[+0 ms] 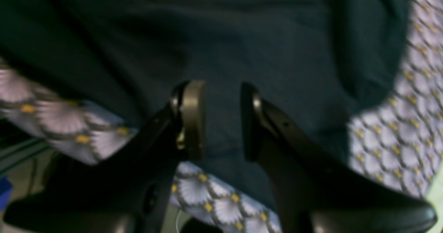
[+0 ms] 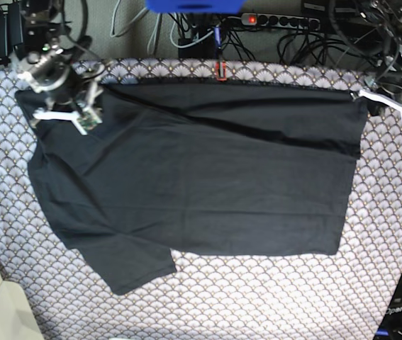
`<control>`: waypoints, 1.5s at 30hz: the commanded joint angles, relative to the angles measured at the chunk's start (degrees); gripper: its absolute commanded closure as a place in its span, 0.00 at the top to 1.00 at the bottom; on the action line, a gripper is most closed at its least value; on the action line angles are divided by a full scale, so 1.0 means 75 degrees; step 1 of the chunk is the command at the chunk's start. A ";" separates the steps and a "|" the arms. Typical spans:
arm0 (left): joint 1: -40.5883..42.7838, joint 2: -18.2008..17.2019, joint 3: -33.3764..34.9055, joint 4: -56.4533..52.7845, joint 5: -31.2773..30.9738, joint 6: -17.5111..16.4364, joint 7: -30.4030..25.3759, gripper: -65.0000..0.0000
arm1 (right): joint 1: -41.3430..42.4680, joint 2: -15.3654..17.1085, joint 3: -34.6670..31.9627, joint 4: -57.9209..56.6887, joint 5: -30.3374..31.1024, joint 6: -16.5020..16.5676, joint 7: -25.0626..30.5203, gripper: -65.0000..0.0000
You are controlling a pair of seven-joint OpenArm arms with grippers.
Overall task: Fold the T-shirt properly
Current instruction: 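Release the right gripper and raise it off the shirt, then move the right gripper over the shirt body toward the sleeve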
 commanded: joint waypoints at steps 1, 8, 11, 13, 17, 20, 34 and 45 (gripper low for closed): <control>0.0000 -0.0073 -0.0021 0.0097 -0.0095 -0.0017 -0.0165 0.00 | -0.0109 0.0060 -0.0054 0.0126 0.0051 -0.0027 0.0129 0.29; 0.0011 -0.0073 -0.0021 0.0085 -0.0083 -0.0017 -0.0165 0.00 | -0.0285 0.0049 -0.0617 0.0126 0.0051 -0.0027 0.0129 0.29; 0.0011 -0.0073 -0.0021 0.0085 -0.0071 -0.0017 -0.0165 0.00 | -0.0309 0.0037 -0.0640 0.0114 0.0051 -0.0027 0.0129 0.29; 0.0011 -0.0073 -0.0032 0.0085 -0.0083 -0.0017 -0.0165 0.00 | -0.0367 0.0037 -0.0640 0.0055 0.0051 -0.0027 0.0129 0.29; 0.0011 -0.0061 -0.0032 0.0085 -0.0095 -0.0017 -0.0165 0.00 | -0.0391 0.0037 -0.0640 0.0020 0.0051 -0.0027 0.0129 0.29; 0.0011 -0.0061 -0.0032 0.0085 -0.0095 -0.0017 -0.0165 0.00 | -0.0402 0.0037 -0.0640 -0.0003 0.0051 -0.0027 0.0164 0.29; 0.0011 -0.0061 -0.0032 0.0132 -0.0095 -0.0017 -0.0118 0.00 | -0.0297 0.0072 -0.0628 -0.0320 0.0051 -0.0027 0.0188 0.28; 0.0011 -0.0050 -0.0032 0.0156 -0.0095 -0.0017 -0.0106 0.00 | 0.0277 0.0095 -0.0593 -0.1105 0.0040 -0.0027 0.0199 0.14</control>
